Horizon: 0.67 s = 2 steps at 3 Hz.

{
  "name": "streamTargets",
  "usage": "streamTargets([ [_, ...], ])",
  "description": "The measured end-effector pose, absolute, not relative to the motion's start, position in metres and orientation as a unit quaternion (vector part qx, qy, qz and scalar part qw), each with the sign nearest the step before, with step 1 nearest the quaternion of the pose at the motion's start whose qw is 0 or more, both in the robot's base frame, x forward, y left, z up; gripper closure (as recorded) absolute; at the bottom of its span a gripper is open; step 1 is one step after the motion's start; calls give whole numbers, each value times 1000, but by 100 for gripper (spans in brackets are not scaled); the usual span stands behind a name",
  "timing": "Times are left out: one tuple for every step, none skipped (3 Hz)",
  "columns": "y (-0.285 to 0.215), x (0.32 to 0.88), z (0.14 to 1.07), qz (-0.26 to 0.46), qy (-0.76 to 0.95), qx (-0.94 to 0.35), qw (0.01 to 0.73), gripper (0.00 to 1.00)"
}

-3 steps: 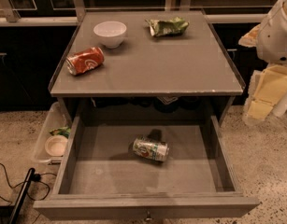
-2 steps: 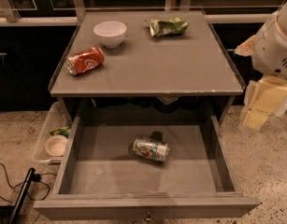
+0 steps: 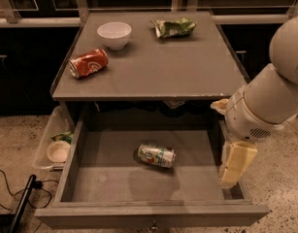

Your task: Pick 7up can from top drawer and place on counter

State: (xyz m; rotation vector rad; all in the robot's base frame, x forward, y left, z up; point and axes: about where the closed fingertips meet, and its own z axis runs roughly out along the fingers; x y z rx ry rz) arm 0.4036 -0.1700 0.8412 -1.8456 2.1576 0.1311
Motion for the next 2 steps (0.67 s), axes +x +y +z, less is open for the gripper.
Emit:
streamTargets([
  [-170, 404, 842, 45, 751, -642, 149, 0],
  [-163, 411, 803, 70, 755, -632, 158, 0],
])
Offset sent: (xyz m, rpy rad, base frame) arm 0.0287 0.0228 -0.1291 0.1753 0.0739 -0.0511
